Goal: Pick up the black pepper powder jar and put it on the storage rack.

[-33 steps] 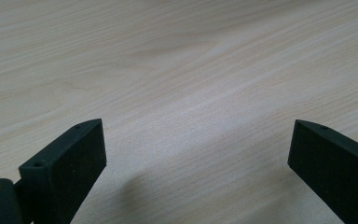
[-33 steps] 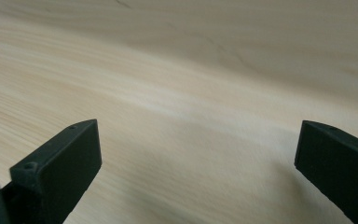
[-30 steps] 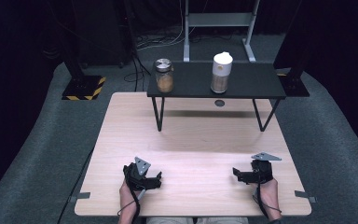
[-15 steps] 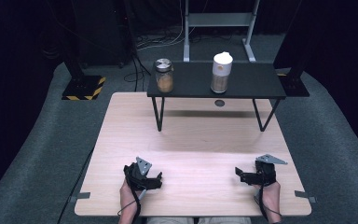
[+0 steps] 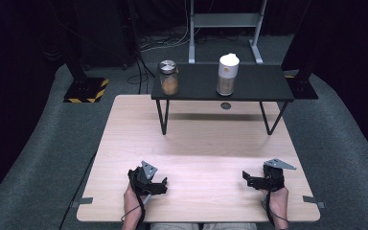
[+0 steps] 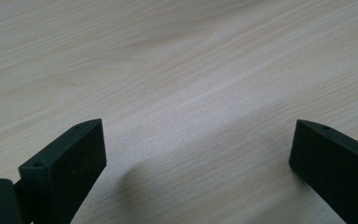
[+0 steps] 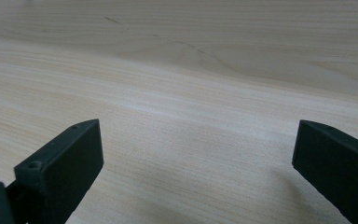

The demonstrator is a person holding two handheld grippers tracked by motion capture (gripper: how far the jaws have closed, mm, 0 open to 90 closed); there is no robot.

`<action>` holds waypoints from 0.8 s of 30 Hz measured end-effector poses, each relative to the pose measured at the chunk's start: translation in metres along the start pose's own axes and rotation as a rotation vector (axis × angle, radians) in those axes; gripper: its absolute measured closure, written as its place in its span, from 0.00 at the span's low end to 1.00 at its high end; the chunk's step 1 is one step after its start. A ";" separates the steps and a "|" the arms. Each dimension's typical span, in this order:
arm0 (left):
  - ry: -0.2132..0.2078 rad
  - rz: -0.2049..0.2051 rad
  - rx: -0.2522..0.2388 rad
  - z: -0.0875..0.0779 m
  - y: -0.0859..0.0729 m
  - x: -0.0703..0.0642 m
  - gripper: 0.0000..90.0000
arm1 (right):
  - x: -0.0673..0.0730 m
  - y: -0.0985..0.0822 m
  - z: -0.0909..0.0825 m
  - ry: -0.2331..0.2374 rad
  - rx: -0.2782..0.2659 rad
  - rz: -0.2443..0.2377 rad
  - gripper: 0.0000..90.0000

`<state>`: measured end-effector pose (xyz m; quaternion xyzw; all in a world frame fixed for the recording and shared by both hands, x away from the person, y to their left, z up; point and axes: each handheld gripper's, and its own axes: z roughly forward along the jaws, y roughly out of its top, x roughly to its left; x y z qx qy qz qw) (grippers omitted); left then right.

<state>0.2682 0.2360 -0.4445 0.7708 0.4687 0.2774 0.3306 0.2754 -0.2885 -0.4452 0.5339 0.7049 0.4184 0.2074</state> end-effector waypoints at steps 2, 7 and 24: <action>-0.001 -0.001 0.000 0.000 0.000 0.000 0.04 | 0.000 -0.001 0.000 0.001 -0.003 0.004 0.01; -0.002 -0.002 0.001 0.000 0.000 0.000 0.04 | 0.000 -0.001 0.000 0.000 -0.003 0.002 0.01; 0.004 0.002 0.000 0.000 0.000 -0.001 0.03 | 0.002 -0.002 -0.001 -0.013 -0.012 0.004 0.01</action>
